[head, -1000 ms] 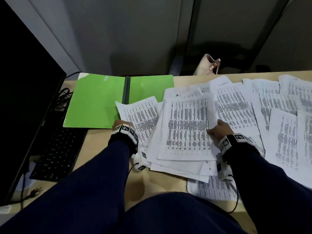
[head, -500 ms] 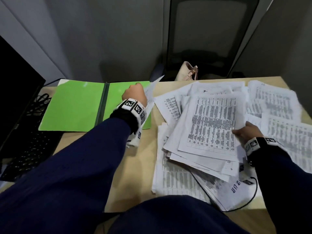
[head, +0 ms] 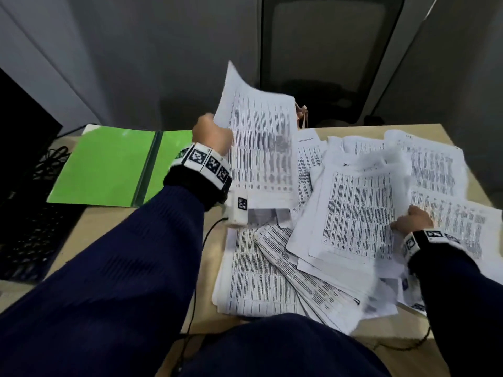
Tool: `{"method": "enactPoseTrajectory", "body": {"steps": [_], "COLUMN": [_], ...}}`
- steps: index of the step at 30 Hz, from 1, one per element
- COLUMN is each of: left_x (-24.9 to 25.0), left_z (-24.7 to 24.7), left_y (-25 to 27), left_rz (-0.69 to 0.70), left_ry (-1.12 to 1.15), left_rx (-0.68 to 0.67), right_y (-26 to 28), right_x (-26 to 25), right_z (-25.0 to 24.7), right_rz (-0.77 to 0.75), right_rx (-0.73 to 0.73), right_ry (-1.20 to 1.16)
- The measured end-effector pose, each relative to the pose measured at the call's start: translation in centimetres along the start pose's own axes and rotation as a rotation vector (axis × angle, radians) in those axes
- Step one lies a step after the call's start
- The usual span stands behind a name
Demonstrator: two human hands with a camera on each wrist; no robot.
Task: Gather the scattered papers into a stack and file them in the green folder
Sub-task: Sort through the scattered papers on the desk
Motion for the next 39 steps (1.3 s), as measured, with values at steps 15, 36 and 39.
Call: {"method": "enactPoseTrajectory", "body": {"steps": [15,36,39], "left_x": [-14.2,5.4,7.3], "left_z": [12.9,0.9,-0.8], "left_y": [4.8,1.1,0.7], "left_rz": [-0.271,0.626,0.642], "left_ry": [-0.308,-0.470,-0.323], "left_rx": [-0.528,-0.153,-0.078], "right_y": [-0.3,1.8,2.8], "right_x": [-2.2,-5.1,-5.3], "right_z": [2.8,8.2,8.9], "right_rz": [-0.134,-0.173,-0.100], "right_rx": [-0.011,-0.167,-0.268], "right_ry": [0.326,0.351,0.249]}}
Point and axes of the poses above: each hand's wrist, its own y-axis away from the middle knuckle, its own z-axis out of the palm, x = y × z, the point moved 5 cm from there along -y, towards the middle knuckle, and after that the axes turned 5 degrees about -x, right-handed, at the moved point
